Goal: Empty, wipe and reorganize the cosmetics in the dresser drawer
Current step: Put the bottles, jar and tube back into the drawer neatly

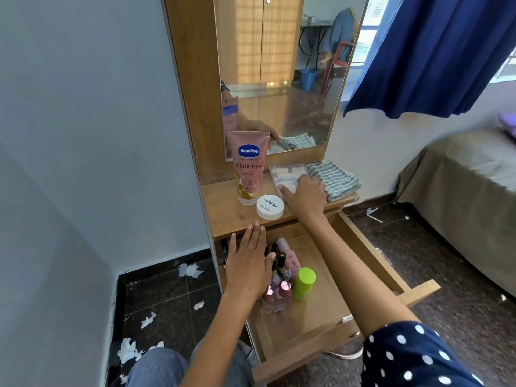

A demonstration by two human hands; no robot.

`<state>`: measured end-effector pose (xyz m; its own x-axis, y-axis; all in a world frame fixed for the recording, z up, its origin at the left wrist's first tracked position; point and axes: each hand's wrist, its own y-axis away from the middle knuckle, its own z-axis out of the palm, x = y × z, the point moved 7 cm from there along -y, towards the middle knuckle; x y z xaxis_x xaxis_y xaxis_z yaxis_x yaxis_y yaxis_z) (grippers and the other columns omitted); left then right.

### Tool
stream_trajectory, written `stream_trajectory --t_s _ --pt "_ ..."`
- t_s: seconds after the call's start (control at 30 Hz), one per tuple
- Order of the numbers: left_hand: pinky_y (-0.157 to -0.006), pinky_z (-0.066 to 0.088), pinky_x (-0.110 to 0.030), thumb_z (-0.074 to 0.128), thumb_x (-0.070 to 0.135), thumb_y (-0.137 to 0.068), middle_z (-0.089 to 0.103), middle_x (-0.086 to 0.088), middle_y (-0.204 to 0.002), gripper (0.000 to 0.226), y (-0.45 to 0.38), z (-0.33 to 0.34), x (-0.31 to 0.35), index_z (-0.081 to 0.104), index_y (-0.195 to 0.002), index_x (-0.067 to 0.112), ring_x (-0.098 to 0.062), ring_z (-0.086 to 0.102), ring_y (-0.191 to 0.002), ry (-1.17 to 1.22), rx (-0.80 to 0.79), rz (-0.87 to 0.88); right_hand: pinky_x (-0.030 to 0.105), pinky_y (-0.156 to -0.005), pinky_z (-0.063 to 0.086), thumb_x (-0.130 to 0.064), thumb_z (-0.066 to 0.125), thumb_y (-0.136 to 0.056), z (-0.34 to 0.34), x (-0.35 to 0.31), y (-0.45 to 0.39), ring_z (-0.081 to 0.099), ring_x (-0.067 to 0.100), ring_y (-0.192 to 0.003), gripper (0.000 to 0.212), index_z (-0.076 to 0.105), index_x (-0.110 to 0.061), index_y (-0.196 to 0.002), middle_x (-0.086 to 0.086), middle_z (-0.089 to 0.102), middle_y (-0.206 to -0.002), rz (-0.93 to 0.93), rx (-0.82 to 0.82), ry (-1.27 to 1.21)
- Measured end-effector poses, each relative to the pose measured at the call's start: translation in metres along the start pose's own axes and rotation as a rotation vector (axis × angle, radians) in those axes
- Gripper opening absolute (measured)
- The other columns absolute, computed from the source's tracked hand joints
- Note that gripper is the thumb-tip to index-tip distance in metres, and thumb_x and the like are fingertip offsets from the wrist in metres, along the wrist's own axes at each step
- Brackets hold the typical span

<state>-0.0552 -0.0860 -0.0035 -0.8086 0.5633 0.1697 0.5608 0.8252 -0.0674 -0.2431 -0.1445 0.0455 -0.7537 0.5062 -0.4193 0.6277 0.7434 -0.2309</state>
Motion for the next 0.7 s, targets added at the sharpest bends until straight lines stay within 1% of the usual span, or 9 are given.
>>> stream_trajectory --t_s 0.13,0.27,0.37,0.47,0.57,0.63,0.7 --pt "-0.113 -0.014 -0.038 0.018 0.040 -0.103 -0.013 0.000 -0.159 0.059 0.001 -0.001 0.000 -0.006 -0.151 0.015 -0.013 -0.013 -0.145 0.007 -0.010 -0.001 0.044 -0.098 0.041 -0.061 0.065 -0.079 0.008 -0.006 -0.008 0.034 0.038 -0.130 0.079 0.043 -0.007 -0.133 0.023 0.041 -0.140 0.079 -0.124 0.047" --pt "-0.111 -0.015 -0.037 0.018 0.040 -0.103 -0.013 0.000 -0.159 0.059 0.000 -0.002 0.001 -0.007 -0.151 0.016 -0.013 -0.014 -0.145 0.012 -0.007 0.003 0.046 -0.103 0.039 -0.059 0.074 -0.070 0.007 -0.008 -0.015 0.030 0.039 -0.133 0.088 0.041 -0.009 -0.135 0.023 0.034 -0.145 0.133 -0.171 0.046" --pt "-0.111 -0.015 -0.037 0.017 0.041 -0.103 -0.013 -0.001 -0.158 0.060 0.000 -0.002 0.000 -0.008 -0.151 0.016 -0.013 -0.014 -0.145 0.005 -0.015 0.000 0.045 -0.105 0.036 -0.060 0.075 -0.068 0.005 -0.008 -0.016 0.030 0.038 -0.132 0.090 0.041 -0.010 -0.135 0.021 0.033 -0.144 0.154 -0.184 0.043" --pt "-0.112 -0.014 -0.038 0.017 0.041 -0.103 -0.012 -0.002 -0.159 0.060 0.000 -0.004 0.001 -0.007 -0.151 0.015 -0.014 -0.012 -0.145 0.001 -0.002 -0.002 0.045 -0.106 0.033 -0.057 0.077 -0.068 0.005 -0.008 -0.014 0.029 0.039 -0.132 0.091 0.039 -0.011 -0.136 0.020 0.029 -0.145 0.180 -0.187 -0.002" --pt "-0.114 -0.011 -0.038 0.019 0.043 -0.102 -0.010 -0.003 -0.159 0.063 0.001 -0.007 0.004 -0.009 -0.151 0.014 -0.016 -0.009 -0.146 -0.003 0.030 -0.005 0.045 -0.105 0.034 -0.055 0.078 -0.068 0.007 -0.009 -0.010 0.028 0.041 -0.133 0.092 0.036 -0.012 -0.139 0.022 0.026 -0.146 0.192 -0.198 -0.032" --pt "-0.113 -0.013 -0.039 0.021 0.043 -0.102 -0.015 -0.004 -0.158 0.065 0.001 -0.010 0.005 -0.011 -0.151 0.014 -0.017 -0.013 -0.145 -0.020 0.063 0.008 0.045 -0.105 0.034 -0.058 0.077 -0.068 0.007 -0.009 -0.009 0.029 0.040 -0.132 0.092 0.037 -0.014 -0.138 0.022 0.027 -0.146 0.185 -0.193 -0.020" --pt "-0.110 -0.016 -0.040 0.022 0.044 -0.102 -0.018 -0.004 -0.157 0.065 0.000 -0.013 0.008 -0.011 -0.151 0.015 -0.017 -0.022 -0.140 -0.039 0.093 0.033 0.045 -0.105 0.033 -0.063 0.074 -0.066 0.009 -0.009 -0.006 0.029 0.040 -0.133 0.092 0.039 -0.016 -0.136 0.023 0.029 -0.146 0.174 -0.185 -0.010"
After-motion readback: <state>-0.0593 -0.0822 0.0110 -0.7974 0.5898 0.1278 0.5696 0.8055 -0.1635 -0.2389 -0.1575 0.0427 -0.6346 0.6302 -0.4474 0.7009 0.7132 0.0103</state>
